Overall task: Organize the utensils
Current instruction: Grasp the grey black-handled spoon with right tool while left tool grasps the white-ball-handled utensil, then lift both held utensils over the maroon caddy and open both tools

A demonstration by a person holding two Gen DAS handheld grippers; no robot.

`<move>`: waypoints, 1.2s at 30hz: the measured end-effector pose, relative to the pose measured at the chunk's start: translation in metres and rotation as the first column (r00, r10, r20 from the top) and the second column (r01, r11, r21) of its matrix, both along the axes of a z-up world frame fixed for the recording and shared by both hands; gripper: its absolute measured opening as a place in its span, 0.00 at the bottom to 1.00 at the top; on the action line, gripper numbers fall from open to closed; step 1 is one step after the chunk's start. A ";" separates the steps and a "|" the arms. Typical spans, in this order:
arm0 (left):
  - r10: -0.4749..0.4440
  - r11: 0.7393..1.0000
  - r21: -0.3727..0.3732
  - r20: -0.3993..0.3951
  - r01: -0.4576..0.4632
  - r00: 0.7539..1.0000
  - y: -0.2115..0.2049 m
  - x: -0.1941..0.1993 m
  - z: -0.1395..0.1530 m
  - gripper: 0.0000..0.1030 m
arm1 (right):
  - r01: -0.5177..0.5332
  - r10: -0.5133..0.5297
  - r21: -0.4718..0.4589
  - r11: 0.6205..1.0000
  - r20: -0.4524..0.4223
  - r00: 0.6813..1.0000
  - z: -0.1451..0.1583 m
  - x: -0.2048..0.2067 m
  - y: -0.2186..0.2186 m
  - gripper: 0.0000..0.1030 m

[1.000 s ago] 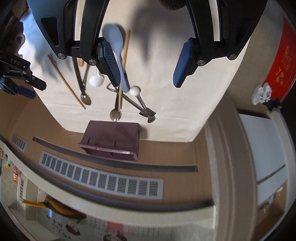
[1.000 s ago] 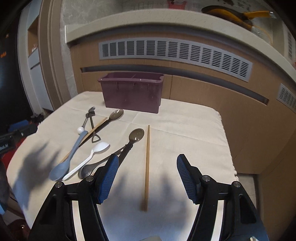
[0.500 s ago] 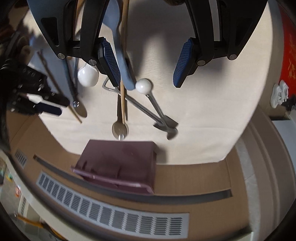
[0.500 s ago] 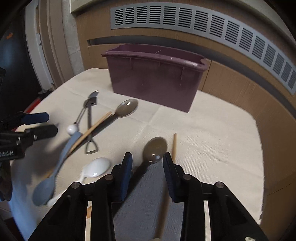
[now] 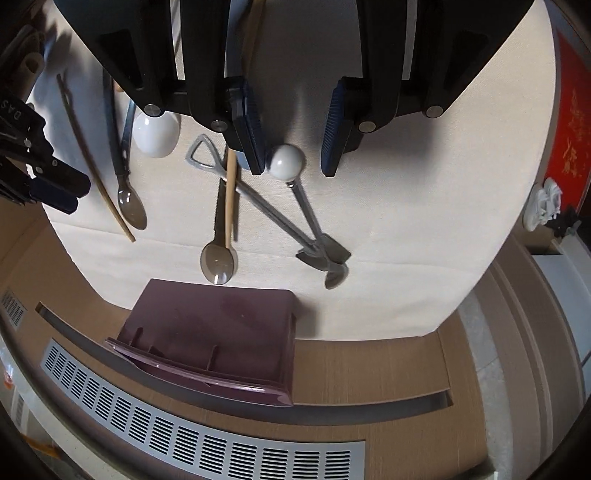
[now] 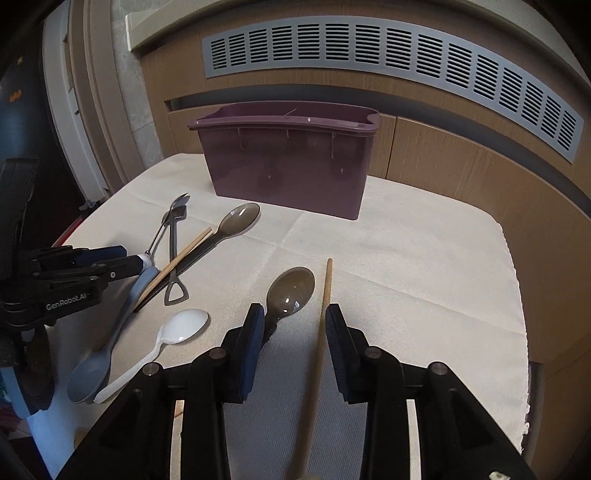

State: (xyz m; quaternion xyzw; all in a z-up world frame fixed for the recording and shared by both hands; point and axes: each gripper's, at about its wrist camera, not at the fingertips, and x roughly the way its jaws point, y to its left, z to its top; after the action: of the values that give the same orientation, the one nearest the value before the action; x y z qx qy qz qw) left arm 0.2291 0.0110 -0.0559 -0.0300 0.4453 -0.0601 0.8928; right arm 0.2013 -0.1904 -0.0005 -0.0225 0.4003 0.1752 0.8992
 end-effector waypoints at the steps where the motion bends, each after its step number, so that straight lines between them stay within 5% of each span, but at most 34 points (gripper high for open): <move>1: -0.006 1.000 -0.001 -0.001 0.006 1.000 -0.002 0.002 -0.001 0.31 | 0.004 -0.004 0.004 1.000 0.000 1.000 0.000 -0.001 -0.001 0.32; 7: 0.028 1.000 0.012 -0.045 -0.027 0.999 -0.005 0.013 -0.013 0.31 | 0.032 -0.032 0.020 0.999 -0.012 0.999 -0.002 -0.003 -0.004 0.32; 10: 0.036 0.999 -0.012 -0.023 -0.036 0.999 0.000 0.013 -0.009 0.22 | 0.046 -0.044 0.038 0.998 -0.036 0.998 -0.003 -0.001 -0.004 0.32; 16: 0.003 1.000 0.008 0.211 -0.005 0.977 0.008 -0.023 0.046 0.22 | 0.058 -0.045 0.082 0.995 -0.145 0.988 -0.014 0.016 0.013 0.32; 22: -0.009 0.999 -0.028 0.282 0.017 0.959 0.024 -0.041 0.078 0.22 | 0.119 -0.107 0.041 0.992 -0.224 0.969 -0.029 0.040 0.036 0.32; 28: 0.022 0.998 -0.063 0.275 -0.005 0.961 0.028 -0.042 0.081 0.22 | 0.114 -0.124 -0.079 0.990 -0.136 0.983 -0.033 0.050 0.058 0.32; 32: 0.010 0.997 -0.073 0.269 0.010 0.963 0.026 -0.048 0.085 0.22 | 0.063 -0.069 -0.051 0.997 -0.118 0.991 -0.025 0.043 0.052 0.29; 36: -0.014 0.992 -0.119 0.251 0.045 0.968 0.024 -0.052 0.094 0.22 | 0.043 -0.043 -0.013 0.999 -0.007 0.999 0.003 0.024 0.034 0.29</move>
State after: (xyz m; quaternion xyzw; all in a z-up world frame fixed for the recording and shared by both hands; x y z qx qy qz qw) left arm 0.1771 0.0349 0.0382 -0.0707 0.3250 -0.1040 0.9373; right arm 0.2251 -0.1565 0.0026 -0.0189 0.4052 0.1534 0.9011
